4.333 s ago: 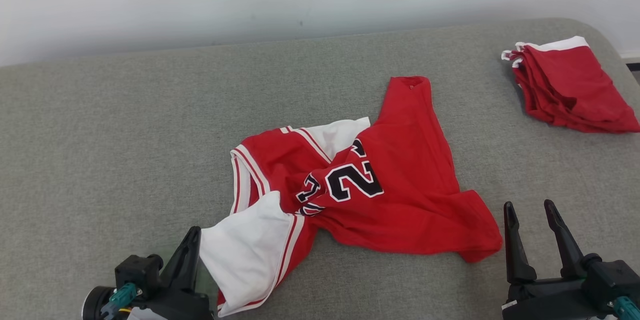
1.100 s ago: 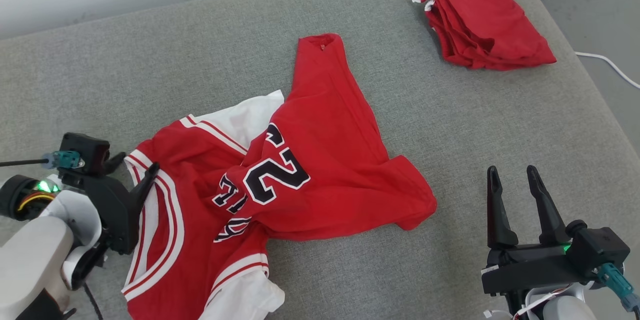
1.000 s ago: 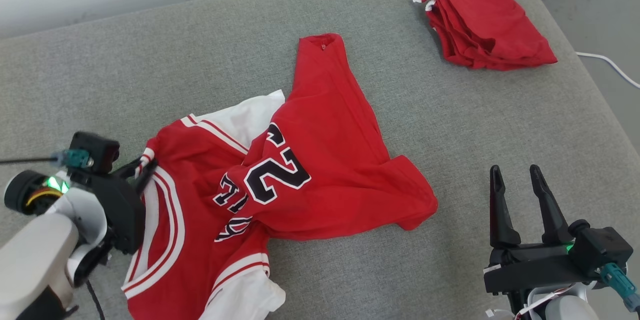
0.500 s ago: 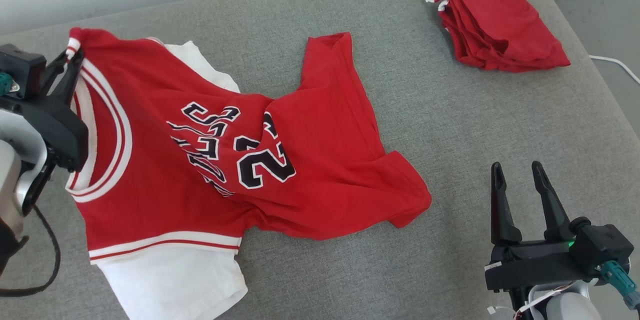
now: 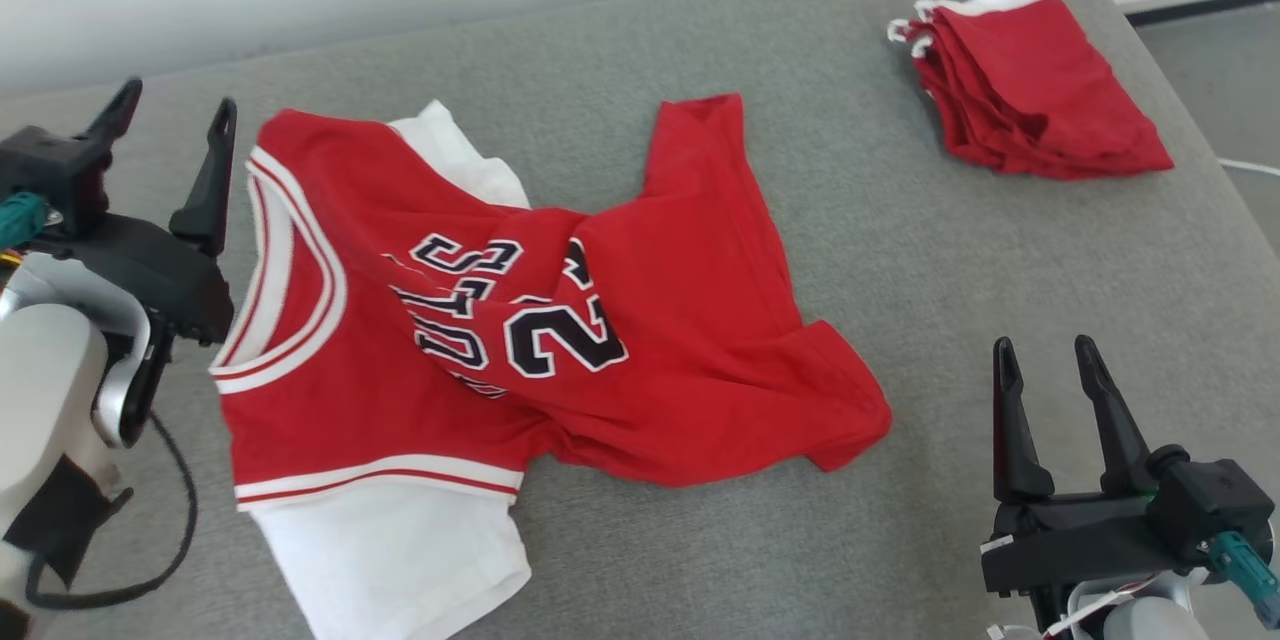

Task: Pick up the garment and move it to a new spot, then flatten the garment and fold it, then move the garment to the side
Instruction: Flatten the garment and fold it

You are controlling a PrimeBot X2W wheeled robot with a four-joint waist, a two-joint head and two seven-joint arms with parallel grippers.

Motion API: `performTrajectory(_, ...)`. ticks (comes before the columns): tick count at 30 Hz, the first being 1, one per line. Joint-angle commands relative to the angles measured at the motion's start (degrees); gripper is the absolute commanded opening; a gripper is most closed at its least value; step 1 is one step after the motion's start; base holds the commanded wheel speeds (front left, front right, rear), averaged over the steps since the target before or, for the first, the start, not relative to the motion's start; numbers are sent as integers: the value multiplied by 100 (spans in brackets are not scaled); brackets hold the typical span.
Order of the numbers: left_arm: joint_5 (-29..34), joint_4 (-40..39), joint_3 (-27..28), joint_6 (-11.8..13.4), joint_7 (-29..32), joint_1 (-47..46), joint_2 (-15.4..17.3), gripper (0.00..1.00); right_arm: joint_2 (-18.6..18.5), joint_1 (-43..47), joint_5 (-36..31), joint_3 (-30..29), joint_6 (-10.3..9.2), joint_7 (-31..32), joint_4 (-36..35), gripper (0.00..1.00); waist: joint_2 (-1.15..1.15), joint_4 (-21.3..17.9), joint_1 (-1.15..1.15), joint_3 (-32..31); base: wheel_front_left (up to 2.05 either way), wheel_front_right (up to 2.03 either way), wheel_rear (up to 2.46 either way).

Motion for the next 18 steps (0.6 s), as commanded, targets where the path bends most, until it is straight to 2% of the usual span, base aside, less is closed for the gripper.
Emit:
performTrajectory(1,77,-443,349,122,-33,336,-11,100,-44,95,-18,0,-15,-4,1,100,-1,315,0,-286,0,0,0)
performTrajectory(8,499,-1996,1568,494,-31,1851,-189,100,-120,259,-17,53,-15,-4,31,100,-1,754,0,-583,0,0,0)
performTrajectory(9,499,-1996,1568,494,-31,1851,-189,100,-120,259,-17,53,-15,-4,31,100,-1,754,0,-583,0,0,0)
performTrajectory(10,623,-2352,1888,566,-31,2291,-313,100,-141,318,-6,55,-15,-4,48,100,-1,861,0,-641,0,0,0)
performTrajectory(18,1098,-3164,2652,606,-32,3572,-834,100,-196,467,13,69,-15,-3,77,100,-1,1171,0,-847,0,0,0)
